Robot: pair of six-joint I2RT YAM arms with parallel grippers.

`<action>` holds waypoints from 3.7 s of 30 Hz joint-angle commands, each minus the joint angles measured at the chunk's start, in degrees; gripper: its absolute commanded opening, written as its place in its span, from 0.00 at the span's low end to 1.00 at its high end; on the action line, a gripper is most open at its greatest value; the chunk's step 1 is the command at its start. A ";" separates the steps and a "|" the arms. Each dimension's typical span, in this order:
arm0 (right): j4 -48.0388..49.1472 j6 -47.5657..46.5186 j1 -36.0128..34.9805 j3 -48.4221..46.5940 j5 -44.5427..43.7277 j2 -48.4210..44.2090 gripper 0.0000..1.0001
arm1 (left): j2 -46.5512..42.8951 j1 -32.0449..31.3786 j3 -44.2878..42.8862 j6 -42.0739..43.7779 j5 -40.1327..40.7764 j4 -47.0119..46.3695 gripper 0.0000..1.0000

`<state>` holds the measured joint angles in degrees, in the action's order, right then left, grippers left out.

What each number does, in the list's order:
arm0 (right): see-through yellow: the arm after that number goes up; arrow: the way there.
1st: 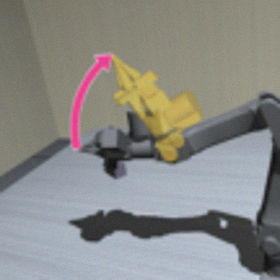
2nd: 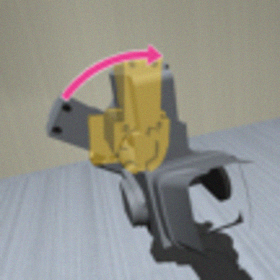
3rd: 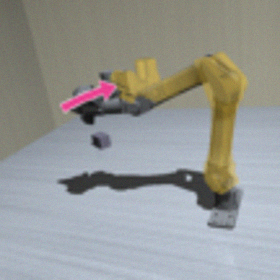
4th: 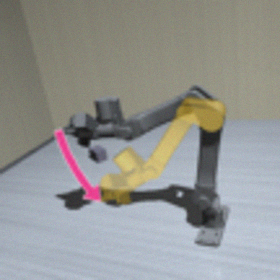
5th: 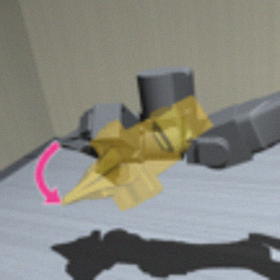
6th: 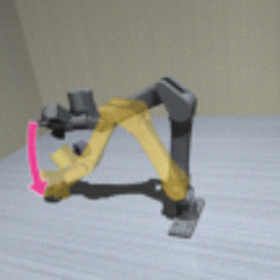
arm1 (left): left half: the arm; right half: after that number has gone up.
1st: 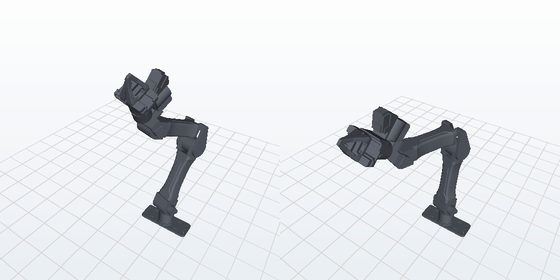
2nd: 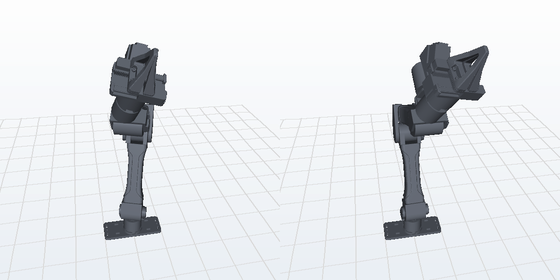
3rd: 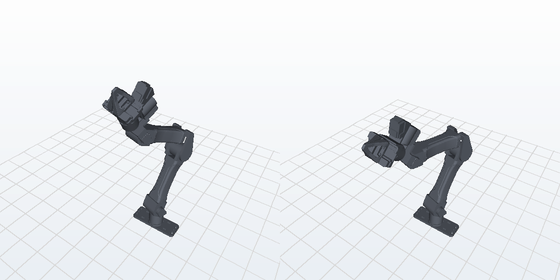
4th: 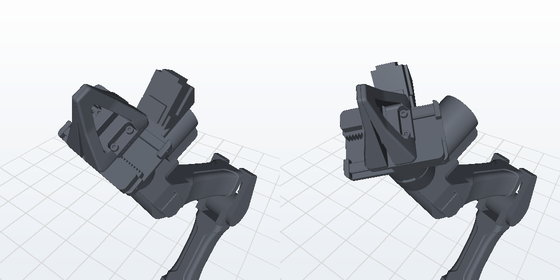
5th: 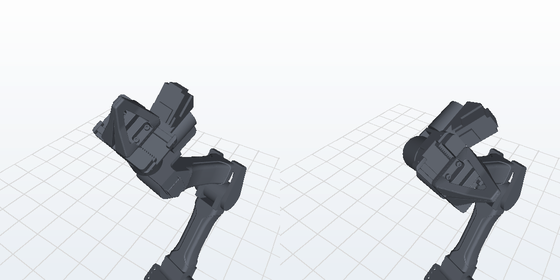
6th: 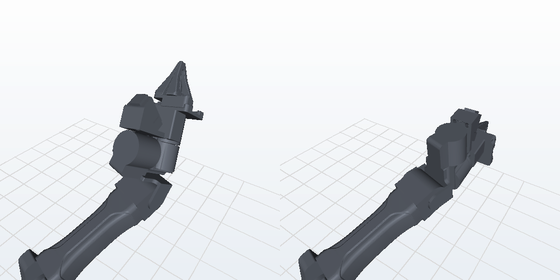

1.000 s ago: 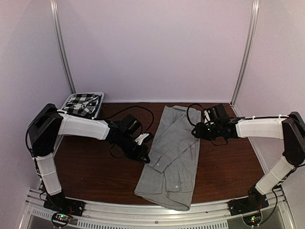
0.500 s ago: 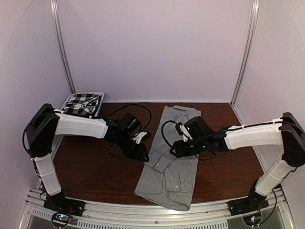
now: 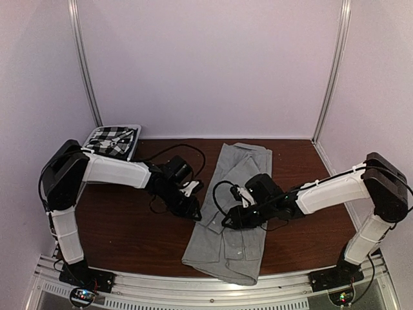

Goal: Fold and stack the long sleeve shirts
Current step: Smooth out the rectangle-folded shirt at the center of the board, then move the rectangle-folded shirt to the center of the board.

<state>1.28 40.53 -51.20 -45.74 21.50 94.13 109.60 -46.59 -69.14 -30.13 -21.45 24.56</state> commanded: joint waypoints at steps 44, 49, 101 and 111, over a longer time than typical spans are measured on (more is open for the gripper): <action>0.99 3.90 -0.74 -5.59 -1.46 6.88 0.00 | -0.66 0.27 -1.88 2.33 -4.65 -2.01 0.00; -2.37 3.12 -0.74 -4.84 -1.37 4.51 0.00 | -1.68 0.20 -1.96 3.11 -6.31 -1.43 0.00; -9.30 -11.02 24.60 -21.02 -9.54 4.77 0.33 | 15.19 3.35 -16.62 4.93 -0.19 0.78 0.00; -11.94 -13.29 24.93 -32.84 -7.65 15.65 0.32 | 5.02 3.35 -2.80 0.86 0.05 -4.16 0.00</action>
<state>-9.39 28.62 -26.24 -74.87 13.15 106.94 119.72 -43.22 -78.48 -26.85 -21.87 20.95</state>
